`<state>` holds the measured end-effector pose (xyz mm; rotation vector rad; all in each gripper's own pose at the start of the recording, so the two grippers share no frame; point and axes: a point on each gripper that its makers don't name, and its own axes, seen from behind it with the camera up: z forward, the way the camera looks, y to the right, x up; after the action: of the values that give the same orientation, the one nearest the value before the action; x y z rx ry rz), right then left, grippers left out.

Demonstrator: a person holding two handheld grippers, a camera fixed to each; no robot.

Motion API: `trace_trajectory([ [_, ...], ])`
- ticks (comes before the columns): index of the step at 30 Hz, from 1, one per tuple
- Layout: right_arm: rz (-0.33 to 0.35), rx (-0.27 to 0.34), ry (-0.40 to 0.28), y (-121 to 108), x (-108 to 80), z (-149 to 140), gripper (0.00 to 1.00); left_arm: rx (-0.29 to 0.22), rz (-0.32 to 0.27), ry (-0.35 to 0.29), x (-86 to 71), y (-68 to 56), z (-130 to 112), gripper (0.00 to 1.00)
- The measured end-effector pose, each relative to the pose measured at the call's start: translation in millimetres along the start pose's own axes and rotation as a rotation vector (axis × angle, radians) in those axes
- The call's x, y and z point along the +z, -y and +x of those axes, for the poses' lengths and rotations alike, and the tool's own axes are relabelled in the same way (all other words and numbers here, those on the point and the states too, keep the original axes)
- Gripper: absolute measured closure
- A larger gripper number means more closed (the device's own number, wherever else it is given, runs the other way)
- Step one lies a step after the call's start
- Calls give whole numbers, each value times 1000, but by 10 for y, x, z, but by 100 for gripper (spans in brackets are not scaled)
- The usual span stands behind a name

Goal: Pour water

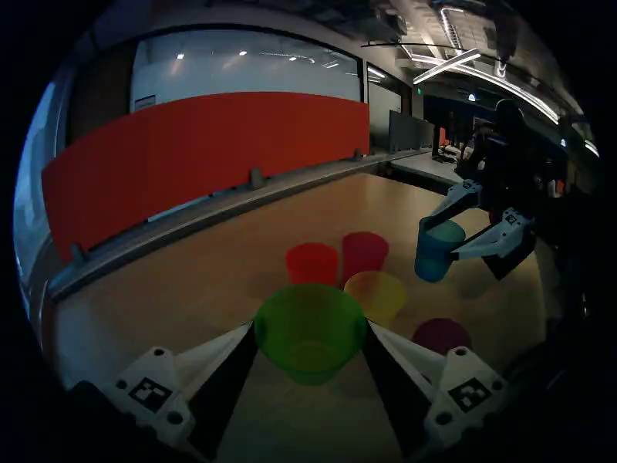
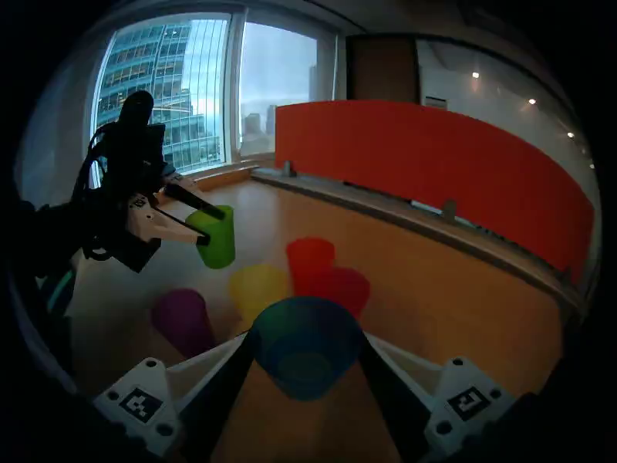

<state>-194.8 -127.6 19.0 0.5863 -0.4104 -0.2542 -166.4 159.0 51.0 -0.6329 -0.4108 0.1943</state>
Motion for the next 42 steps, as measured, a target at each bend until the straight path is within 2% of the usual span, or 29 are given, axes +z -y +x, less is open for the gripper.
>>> trace_trajectory([
  [14, -42, -26, -175, 40, -257, 617, 6, -1, 33, -160, -446, -70, 548, 11],
  [20, -48, -31, -237, 62, -346, 829, 7, -15, 36, -210, -581, -97, 693, 11],
  [30, -39, -25, -286, 76, -442, 1042, 7, -21, 34, -244, -670, -136, 753, 11],
  [42, -38, -96, -301, 88, -535, 1271, 6, 10, 5, -258, -694, -368, 808, 11],
])
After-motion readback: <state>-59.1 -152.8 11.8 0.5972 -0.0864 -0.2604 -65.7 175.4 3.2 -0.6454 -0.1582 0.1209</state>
